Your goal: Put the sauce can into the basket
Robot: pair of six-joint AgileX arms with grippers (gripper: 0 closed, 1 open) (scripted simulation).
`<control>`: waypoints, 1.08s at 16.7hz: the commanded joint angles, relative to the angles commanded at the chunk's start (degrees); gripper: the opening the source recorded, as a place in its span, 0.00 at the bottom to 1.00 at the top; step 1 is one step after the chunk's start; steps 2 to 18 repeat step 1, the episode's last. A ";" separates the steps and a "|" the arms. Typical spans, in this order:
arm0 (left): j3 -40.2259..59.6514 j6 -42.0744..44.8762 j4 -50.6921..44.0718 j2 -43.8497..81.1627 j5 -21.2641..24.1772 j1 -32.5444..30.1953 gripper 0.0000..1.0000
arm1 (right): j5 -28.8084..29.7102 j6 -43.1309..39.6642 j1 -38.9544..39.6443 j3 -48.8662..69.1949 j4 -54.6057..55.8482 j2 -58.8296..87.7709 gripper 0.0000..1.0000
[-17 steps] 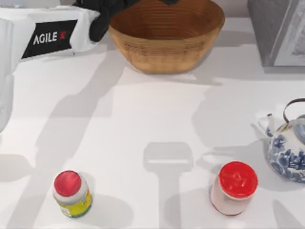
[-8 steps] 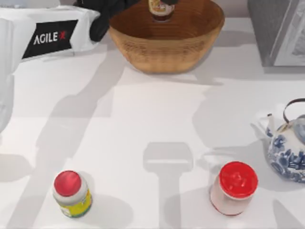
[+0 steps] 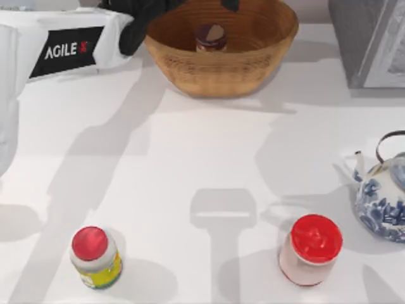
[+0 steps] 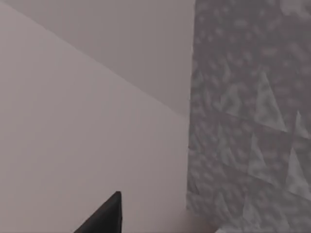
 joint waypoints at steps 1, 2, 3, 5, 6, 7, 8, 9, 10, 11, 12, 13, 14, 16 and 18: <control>0.00 0.00 0.00 0.00 0.00 0.00 1.00 | 0.00 0.00 0.00 0.00 0.00 0.00 1.00; 0.00 0.00 0.00 0.00 0.00 0.00 1.00 | 0.00 0.00 0.00 0.00 0.00 0.00 1.00; 0.00 0.00 0.00 0.00 0.00 0.00 1.00 | 0.00 0.00 0.00 0.00 0.00 0.00 1.00; 0.00 0.00 0.00 0.00 0.00 0.00 1.00 | 0.00 0.00 0.00 0.00 0.00 0.00 1.00; 0.00 0.00 0.00 0.00 0.00 0.00 1.00 | 0.00 0.00 0.00 0.00 0.00 0.00 1.00; 0.00 0.00 0.00 0.00 0.00 0.00 1.00 | 0.00 0.00 0.00 0.00 0.00 0.00 1.00; 0.00 0.00 0.00 0.00 0.00 0.00 1.00 | 0.00 0.00 0.00 0.00 0.00 0.00 1.00; 0.00 0.00 0.00 0.00 0.00 0.00 1.00 | 0.00 0.00 0.00 0.00 0.00 0.00 1.00; 0.00 0.00 0.00 0.00 0.00 0.00 1.00 | 0.00 0.00 0.00 0.00 0.00 0.00 1.00; 0.00 0.00 0.00 0.00 0.00 0.00 1.00 | 0.00 0.00 0.00 0.00 0.00 0.00 1.00; 0.00 0.00 0.00 0.00 0.00 0.00 1.00 | 0.00 0.00 0.00 0.00 0.00 0.00 1.00; 0.00 0.00 0.00 0.00 0.00 0.00 1.00 | 0.00 0.00 0.00 0.00 0.00 0.00 1.00; 0.00 0.00 0.00 0.00 0.00 0.00 1.00 | 0.00 0.00 0.00 0.00 0.00 0.00 1.00; 0.00 0.00 0.00 0.00 0.00 0.00 1.00 | 0.00 0.00 0.00 0.00 0.00 0.00 1.00; 0.00 0.00 0.00 0.00 0.00 0.00 1.00 | 0.00 0.00 0.00 0.00 0.00 0.00 1.00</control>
